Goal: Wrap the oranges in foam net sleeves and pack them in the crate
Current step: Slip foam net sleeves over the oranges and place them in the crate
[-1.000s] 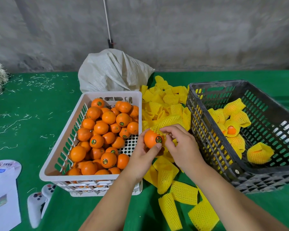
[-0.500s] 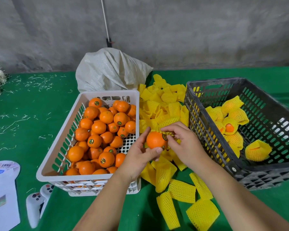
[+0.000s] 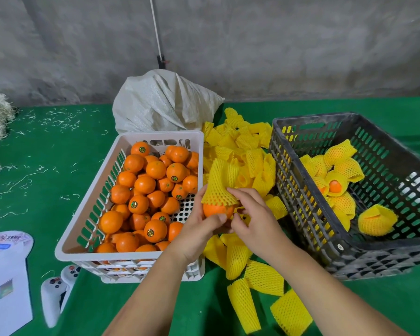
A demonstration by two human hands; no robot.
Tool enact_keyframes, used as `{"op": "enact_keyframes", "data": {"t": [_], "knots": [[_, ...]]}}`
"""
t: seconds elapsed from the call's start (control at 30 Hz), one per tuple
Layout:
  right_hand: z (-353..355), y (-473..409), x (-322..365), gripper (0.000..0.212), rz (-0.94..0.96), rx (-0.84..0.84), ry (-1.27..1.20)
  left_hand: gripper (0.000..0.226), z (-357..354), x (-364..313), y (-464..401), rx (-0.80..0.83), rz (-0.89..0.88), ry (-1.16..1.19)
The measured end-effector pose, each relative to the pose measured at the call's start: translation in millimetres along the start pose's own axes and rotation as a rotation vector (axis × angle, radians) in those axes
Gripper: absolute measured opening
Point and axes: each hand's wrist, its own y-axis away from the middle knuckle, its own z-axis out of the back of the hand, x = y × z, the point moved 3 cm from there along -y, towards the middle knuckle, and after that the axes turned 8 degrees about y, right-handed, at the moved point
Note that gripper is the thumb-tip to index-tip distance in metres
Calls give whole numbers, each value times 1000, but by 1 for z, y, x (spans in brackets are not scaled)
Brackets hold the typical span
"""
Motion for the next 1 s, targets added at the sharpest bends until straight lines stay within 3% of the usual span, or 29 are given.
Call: {"op": "enact_keyframes", "data": {"t": [0.17,0.27,0.4,0.5,0.6,0.67,0.8,0.9,1.0], "knots": [[12,-2,-14,46,-17,-85,-10,78,-8,6,-1,86,-19,-186],[18,-5,-17,33,-25,-152,-27,55,-7,7,-2,39,-69,-211],[24,-7,-18,19,-44,-195,5,50,-7,10,-3,-37,-139,-242],[24,1,-6,17,67,-258,90,45,-8,9,-6,-137,-235,-183],[7,9,6,19,150,-188,119,35,-5,10,-11,-218,-275,-218],[0,9,7,22,126,-153,79,42,-4,11,-10,-188,-264,-258],[7,5,2,33,149,-122,10,67,-2,12,-4,33,-206,-230],[15,-3,-3,26,148,-54,-79,71,2,9,-4,-29,-184,-182],[22,-9,-7,30,17,-63,-216,69,4,11,-7,-27,-167,-192]]}}
